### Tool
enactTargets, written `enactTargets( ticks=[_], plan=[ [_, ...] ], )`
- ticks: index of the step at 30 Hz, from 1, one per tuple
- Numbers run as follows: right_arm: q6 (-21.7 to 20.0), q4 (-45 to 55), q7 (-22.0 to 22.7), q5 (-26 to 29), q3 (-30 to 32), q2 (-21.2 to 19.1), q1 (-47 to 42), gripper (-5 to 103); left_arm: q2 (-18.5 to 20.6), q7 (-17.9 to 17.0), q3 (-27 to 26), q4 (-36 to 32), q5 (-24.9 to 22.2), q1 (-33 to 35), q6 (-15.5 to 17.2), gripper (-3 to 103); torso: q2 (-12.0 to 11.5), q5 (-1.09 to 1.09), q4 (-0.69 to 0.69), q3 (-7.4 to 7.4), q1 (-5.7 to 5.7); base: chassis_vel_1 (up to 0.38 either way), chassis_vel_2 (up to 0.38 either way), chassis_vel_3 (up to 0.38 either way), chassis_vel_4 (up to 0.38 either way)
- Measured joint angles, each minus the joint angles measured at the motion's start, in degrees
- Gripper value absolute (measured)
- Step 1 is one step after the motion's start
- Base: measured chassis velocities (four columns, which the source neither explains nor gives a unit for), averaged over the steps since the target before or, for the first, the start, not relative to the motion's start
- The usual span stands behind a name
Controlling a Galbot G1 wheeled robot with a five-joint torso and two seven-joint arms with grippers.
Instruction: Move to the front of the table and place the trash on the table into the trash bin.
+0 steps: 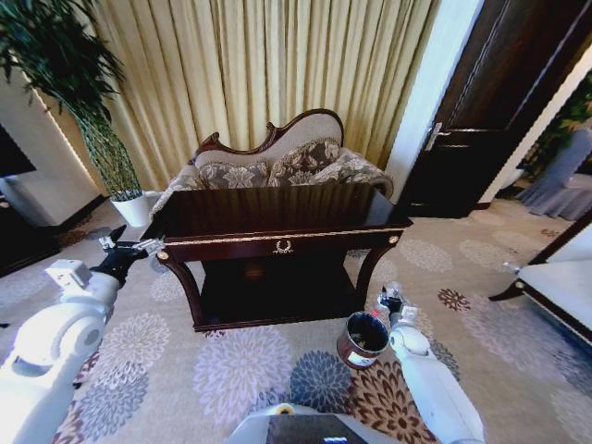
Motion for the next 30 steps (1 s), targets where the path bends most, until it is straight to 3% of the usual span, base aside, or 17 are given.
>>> enactTargets(
  ticks=[2,4,6,8,10,13,18,23,25,30],
  plan=[
    [0.0,1.46,0.0,0.05,0.1,-0.09,-1.07,66,-0.12,0.05,-0.61,-0.39,-0.11,0.45,0.0,100,0.0,0.0,-0.02,0.0,0.0,0.0,0.0,0.0,0.0],
    [0.0,2.05,0.0,0.1,0.19,-0.15,-1.44,66,-0.16,0.09,-0.82,-0.49,-0.14,0.62,0.0,100,0.0,0.0,-0.01,0.0,0.0,0.0,0.0,0.0,0.0],
    [-0.11,3.45,0.0,0.28,0.44,-0.31,-2.16,83,-0.17,0.17,-1.29,-0.75,-0.26,0.88,-0.01,100,0.0,0.01,-0.01,0.0,0.0,0.0,0.0,0.0,0.0],
    [-0.22,3.89,0.01,0.45,0.53,-0.38,-2.29,83,-0.17,0.2,-1.43,-0.85,-0.41,0.91,-0.02,100,0.0,0.0,0.0,0.0,0.0,0.0,0.0,0.0,0.0],
    [-0.56,5.1,0.16,0.92,0.65,-0.61,-2.47,93,-0.15,0.23,-1.71,-1.0,-0.64,0.96,-0.04,100,0.0,0.0,0.0,0.0,0.0,0.0,0.0,0.0,0.0],
    [-0.93,7.18,0.55,1.23,0.76,-0.82,-2.91,99,-0.1,0.27,-1.91,-1.18,-0.77,1.09,-0.1,100,0.0,0.01,0.0,0.0,0.0,0.0,0.0,0.0,0.0],
    [-1.42,13.92,1.43,1.91,1.08,-1.45,-5.18,100,-0.06,0.3,-2.26,-1.44,-0.98,1.33,-0.21,100,0.0,0.01,0.0,0.0,0.0,0.0,0.0,0.0,0.0],
    [-2.99,28.52,1.78,3.93,1.48,-2.77,-11.3,100,-0.22,0.34,-2.3,-1.88,-1.05,1.6,-0.43,100,0.0,0.01,-0.01,0.0,0.0,0.0,0.0,0.0,0.0],
    [-4.84,37.23,0.95,4.84,2.29,-3.42,-14.91,100,-0.29,0.36,-2.25,-2.19,-1.09,1.7,-0.51,100,0.0,0.0,0.0,-0.01,0.0,0.0,0.0,0.0,0.0],
    [-7.47,45.66,-1.44,5.15,3.71,-3.93,-18.99,100,-0.32,0.48,-2.17,-2.26,-1.14,1.63,-0.66,100,0.01,-0.01,-0.01,-0.01,0.0,0.0,0.0,0.0,0.0]
  ],
)
